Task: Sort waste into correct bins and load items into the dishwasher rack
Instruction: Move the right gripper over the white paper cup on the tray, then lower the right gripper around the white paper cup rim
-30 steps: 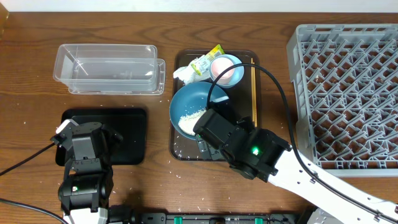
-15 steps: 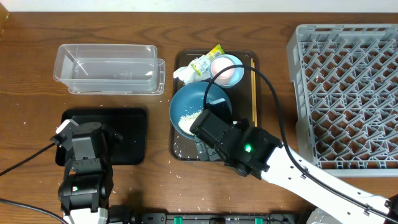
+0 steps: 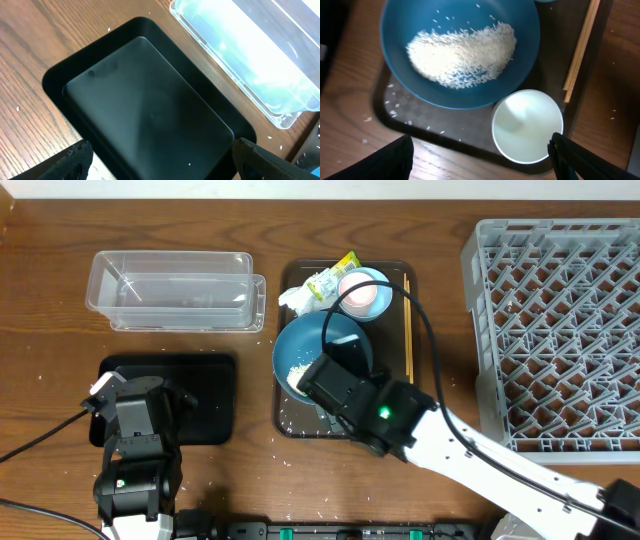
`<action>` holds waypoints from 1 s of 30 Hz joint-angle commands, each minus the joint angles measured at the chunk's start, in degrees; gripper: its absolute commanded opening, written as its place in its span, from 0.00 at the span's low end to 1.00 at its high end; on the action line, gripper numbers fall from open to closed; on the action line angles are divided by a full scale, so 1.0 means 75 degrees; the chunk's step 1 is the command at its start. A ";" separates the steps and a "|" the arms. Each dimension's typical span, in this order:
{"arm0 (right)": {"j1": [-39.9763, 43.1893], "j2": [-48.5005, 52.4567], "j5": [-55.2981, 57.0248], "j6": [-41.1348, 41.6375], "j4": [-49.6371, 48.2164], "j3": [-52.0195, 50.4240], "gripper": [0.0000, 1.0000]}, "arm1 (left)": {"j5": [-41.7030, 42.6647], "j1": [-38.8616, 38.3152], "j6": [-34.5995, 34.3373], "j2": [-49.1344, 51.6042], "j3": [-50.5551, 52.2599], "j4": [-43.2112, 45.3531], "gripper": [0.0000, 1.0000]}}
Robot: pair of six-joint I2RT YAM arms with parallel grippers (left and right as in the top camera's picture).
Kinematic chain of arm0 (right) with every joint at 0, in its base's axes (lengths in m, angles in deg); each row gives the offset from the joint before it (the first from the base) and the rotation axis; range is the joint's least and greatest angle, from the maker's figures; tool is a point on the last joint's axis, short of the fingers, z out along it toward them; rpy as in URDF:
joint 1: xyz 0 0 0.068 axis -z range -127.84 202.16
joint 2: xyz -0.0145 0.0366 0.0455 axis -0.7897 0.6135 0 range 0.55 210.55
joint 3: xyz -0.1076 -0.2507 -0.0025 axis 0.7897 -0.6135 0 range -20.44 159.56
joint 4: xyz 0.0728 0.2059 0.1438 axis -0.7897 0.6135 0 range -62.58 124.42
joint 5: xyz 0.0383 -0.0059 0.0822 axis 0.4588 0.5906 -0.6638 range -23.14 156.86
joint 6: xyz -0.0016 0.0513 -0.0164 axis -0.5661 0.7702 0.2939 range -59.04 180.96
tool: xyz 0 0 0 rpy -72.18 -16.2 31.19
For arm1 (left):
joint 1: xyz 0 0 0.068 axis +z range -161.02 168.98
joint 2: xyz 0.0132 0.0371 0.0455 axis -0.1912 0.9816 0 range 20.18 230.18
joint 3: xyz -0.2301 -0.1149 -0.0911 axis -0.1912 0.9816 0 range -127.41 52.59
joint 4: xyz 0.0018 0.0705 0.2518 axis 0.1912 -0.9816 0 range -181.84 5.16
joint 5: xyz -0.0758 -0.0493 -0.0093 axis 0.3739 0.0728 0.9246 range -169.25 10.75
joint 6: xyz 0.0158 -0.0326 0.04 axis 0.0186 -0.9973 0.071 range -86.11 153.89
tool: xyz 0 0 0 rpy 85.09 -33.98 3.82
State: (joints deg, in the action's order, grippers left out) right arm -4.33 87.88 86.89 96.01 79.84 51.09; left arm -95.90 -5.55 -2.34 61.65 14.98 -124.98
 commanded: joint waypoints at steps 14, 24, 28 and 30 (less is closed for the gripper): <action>0.0108 0.0195 0.0356 0.0006 -0.0254 -0.0055 0.99 | -0.0044 0.0032 -0.0070 0.0000 -0.0140 -0.0020 0.92; 0.0079 0.0242 0.0262 0.0009 -0.0277 -0.0055 0.99 | -0.0044 0.0032 -0.0070 0.0000 -0.0140 -0.0020 0.92; 0.0079 0.0242 0.0265 0.0006 -0.0271 -0.0055 0.99 | -0.0044 0.0032 -0.0070 0.0000 -0.0140 -0.0020 0.92; 0.0082 0.0245 0.0271 0.0006 -0.0271 -0.0055 0.99 | -0.0044 0.0032 -0.0070 0.0000 -0.0140 -0.0020 0.92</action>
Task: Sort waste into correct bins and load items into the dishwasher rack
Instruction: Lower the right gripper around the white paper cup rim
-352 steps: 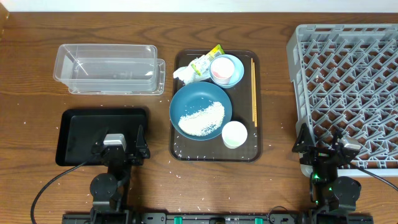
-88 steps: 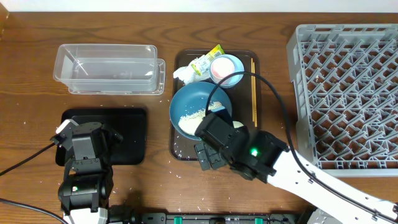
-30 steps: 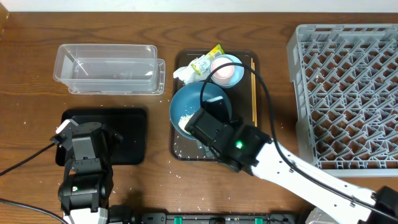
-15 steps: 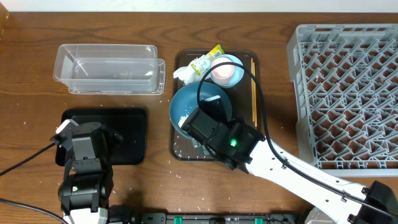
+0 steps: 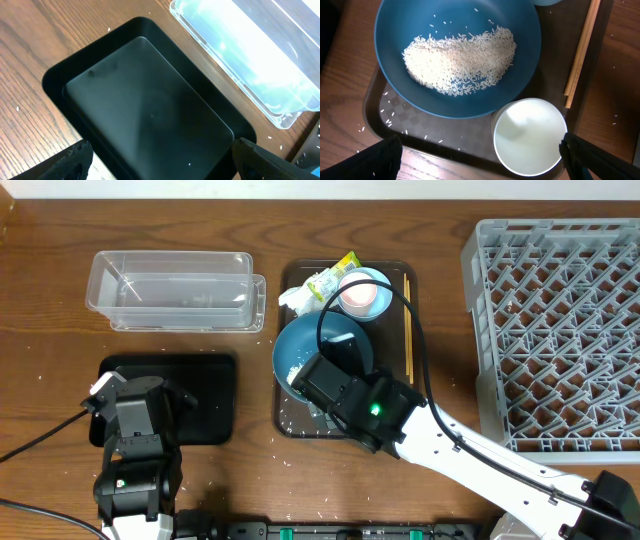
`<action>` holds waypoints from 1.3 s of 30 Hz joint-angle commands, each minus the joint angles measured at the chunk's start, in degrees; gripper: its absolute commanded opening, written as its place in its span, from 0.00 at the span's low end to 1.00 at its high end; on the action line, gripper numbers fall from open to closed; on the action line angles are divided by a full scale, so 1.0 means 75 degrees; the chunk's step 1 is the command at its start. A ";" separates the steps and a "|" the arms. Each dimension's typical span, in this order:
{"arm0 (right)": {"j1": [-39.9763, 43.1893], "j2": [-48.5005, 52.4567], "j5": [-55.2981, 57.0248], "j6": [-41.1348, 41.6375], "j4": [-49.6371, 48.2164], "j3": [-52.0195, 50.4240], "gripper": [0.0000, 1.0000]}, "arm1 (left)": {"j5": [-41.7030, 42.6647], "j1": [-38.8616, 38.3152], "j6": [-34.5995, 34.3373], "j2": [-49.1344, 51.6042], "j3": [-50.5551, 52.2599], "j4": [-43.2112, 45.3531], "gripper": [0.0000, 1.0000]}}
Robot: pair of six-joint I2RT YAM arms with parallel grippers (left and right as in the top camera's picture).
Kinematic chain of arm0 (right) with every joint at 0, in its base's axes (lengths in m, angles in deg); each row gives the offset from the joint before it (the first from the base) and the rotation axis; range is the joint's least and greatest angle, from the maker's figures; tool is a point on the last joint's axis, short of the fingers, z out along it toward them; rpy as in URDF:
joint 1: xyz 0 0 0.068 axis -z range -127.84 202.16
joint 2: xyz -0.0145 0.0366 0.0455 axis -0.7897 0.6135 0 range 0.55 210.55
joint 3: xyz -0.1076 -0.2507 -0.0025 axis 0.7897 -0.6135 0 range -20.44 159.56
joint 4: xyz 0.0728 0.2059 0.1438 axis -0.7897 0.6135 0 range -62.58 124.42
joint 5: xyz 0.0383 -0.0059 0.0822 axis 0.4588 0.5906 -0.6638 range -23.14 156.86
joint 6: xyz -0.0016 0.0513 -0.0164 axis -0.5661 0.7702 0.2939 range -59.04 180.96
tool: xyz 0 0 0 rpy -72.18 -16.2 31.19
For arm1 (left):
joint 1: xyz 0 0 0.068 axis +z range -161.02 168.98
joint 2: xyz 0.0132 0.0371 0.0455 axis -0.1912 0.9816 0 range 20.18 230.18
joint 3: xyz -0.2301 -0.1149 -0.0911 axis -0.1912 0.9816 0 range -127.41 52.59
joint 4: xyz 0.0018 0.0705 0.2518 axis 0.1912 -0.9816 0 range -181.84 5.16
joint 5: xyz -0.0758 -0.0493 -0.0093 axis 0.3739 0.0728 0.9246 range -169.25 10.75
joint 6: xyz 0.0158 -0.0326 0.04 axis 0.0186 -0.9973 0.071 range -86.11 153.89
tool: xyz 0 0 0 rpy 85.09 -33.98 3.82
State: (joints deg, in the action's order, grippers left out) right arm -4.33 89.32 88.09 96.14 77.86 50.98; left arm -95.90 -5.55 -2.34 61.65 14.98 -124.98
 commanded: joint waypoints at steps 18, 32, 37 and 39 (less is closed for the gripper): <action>0.0332 0.0052 0.0122 -0.0006 0.0216 -0.0041 0.99 | -0.0044 0.0032 -0.0070 0.0000 -0.0140 -0.0020 0.92; 0.0332 0.0058 0.0117 -0.0009 0.0277 -0.0067 0.99 | -0.0044 0.0032 -0.0070 0.0000 -0.0140 -0.0020 0.92; 0.0347 0.0058 0.0140 -0.0003 0.0245 -0.0201 0.99 | -0.0044 0.0032 -0.0070 0.0000 -0.0140 -0.0020 0.92; 0.0361 0.0058 0.0143 0.0003 0.0210 -0.0268 0.98 | -0.0044 0.0032 -0.0070 0.0000 -0.0140 -0.0020 0.92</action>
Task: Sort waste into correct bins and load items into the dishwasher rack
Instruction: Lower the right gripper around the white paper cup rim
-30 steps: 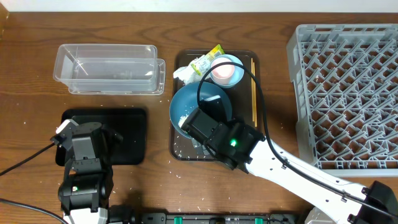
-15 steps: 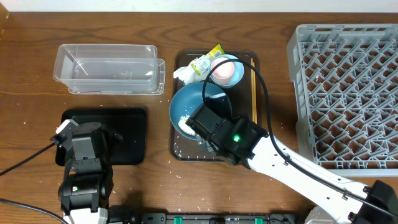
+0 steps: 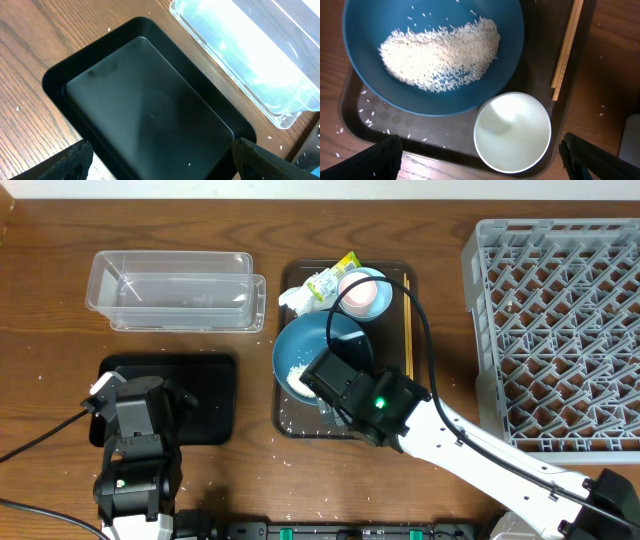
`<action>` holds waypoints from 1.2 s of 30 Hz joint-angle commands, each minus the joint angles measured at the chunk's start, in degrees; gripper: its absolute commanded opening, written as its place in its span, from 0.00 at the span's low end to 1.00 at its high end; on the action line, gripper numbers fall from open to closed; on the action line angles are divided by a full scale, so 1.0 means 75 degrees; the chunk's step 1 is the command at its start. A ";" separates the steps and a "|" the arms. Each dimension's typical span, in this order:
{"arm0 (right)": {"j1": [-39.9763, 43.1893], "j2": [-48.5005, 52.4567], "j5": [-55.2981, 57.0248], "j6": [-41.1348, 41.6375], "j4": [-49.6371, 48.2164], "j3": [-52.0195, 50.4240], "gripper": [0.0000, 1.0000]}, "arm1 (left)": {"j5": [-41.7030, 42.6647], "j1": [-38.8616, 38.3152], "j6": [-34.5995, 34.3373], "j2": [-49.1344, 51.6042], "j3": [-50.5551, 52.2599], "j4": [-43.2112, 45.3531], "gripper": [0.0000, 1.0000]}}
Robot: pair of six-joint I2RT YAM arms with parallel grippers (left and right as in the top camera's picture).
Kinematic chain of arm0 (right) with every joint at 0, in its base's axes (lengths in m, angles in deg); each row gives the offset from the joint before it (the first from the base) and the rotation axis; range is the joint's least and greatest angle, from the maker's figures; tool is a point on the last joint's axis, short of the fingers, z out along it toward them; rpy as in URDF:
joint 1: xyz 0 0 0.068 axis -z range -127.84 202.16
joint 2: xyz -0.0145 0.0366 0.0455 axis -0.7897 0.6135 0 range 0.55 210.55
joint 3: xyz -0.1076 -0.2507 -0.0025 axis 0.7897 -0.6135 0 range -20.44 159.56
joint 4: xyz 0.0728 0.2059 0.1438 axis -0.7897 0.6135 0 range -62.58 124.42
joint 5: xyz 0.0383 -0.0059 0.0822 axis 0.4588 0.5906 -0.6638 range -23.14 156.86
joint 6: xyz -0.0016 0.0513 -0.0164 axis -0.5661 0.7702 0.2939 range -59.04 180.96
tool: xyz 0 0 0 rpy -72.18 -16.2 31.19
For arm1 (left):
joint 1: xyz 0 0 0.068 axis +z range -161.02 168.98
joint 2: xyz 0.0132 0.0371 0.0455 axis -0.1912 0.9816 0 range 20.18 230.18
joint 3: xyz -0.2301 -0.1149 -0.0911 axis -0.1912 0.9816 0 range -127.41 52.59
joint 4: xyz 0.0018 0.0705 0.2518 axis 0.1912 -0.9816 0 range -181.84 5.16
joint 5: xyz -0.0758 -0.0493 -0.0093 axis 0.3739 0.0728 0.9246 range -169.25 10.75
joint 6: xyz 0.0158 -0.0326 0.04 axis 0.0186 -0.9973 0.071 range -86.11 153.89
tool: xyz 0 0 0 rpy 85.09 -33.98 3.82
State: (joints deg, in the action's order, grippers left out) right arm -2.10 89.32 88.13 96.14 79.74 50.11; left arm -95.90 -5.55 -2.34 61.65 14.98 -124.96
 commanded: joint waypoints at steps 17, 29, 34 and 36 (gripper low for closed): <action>0.0149 0.0192 -0.0067 0.0221 -0.0443 -0.0452 0.72 | -0.0044 0.0032 -0.0070 0.0000 -0.0140 -0.0023 0.92; 0.0181 0.0883 0.0020 0.0699 -0.0644 -0.0455 0.69 | -0.0044 0.0032 -0.0070 0.0000 -0.0140 -0.0023 0.92; 0.0356 0.1005 0.0105 0.0970 -0.0650 -0.0460 0.64 | -0.0044 0.0032 -0.0070 0.0000 -0.0140 -0.0023 0.92; 0.0446 0.1052 0.0102 0.1081 -0.0638 -0.0466 0.61 | -0.0044 0.0032 -0.0070 0.0000 -0.0140 -0.0023 0.92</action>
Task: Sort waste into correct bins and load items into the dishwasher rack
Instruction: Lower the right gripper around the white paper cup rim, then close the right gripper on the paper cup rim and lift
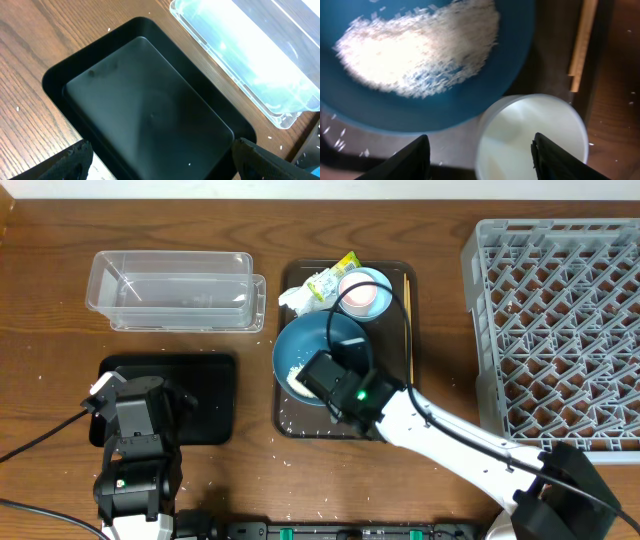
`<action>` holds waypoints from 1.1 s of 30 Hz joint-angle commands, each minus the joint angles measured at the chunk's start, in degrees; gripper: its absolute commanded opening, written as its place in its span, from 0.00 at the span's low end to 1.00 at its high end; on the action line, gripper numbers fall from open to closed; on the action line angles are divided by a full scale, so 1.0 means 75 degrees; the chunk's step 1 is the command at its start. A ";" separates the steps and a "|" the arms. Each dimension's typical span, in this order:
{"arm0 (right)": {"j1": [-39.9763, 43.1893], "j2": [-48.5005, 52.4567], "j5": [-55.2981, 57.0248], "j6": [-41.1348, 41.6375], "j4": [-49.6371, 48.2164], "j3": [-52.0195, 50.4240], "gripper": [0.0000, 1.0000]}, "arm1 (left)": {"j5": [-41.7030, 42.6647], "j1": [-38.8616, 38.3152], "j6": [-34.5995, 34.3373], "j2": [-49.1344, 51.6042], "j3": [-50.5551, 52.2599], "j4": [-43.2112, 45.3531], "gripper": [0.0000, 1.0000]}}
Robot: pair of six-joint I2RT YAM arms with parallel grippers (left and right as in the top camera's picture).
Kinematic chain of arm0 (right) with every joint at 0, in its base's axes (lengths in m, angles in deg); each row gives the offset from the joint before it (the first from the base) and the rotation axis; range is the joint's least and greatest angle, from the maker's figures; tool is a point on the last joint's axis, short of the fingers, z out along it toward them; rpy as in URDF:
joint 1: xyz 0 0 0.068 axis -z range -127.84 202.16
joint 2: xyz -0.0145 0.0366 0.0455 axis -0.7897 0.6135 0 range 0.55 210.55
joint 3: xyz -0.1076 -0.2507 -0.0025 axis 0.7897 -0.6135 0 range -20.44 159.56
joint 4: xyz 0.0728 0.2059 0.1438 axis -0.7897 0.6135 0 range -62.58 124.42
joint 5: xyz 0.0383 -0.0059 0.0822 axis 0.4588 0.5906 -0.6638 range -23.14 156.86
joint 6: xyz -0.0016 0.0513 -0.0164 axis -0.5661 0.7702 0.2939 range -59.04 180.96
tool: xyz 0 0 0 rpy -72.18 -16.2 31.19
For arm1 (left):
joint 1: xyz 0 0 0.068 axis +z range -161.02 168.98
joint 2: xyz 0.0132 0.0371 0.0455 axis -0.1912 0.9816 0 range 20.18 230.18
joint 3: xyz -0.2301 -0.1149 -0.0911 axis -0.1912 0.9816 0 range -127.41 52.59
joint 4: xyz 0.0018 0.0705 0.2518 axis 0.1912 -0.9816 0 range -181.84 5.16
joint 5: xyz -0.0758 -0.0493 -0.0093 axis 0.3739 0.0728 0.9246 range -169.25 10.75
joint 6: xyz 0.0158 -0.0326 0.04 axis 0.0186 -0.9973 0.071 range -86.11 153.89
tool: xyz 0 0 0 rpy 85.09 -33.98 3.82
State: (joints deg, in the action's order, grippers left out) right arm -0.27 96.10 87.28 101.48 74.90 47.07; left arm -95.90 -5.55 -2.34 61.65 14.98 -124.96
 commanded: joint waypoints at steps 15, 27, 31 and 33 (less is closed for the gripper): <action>0.0294 0.0178 -0.0154 0.0831 -0.0050 -0.0067 0.53 | -0.0044 0.0032 -0.0070 0.0000 -0.0140 -0.0023 0.92; 0.0289 0.0393 -0.0152 0.1026 -0.0055 -0.0076 0.46 | -0.0044 0.0032 -0.0070 0.0000 -0.0140 -0.0023 0.92; 0.0289 0.0393 -0.0154 0.1029 -0.0085 -0.0076 0.39 | -0.0044 0.0032 -0.0070 0.0000 -0.0140 -0.0023 0.92; 0.0291 0.0393 -0.0152 0.1026 -0.0079 -0.0076 0.36 | -0.0044 0.0032 -0.0070 0.0000 -0.0140 -0.0023 0.92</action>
State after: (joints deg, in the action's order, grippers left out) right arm 1.42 98.43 85.60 108.49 74.38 46.94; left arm -95.90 -5.55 -2.34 61.65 14.98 -124.98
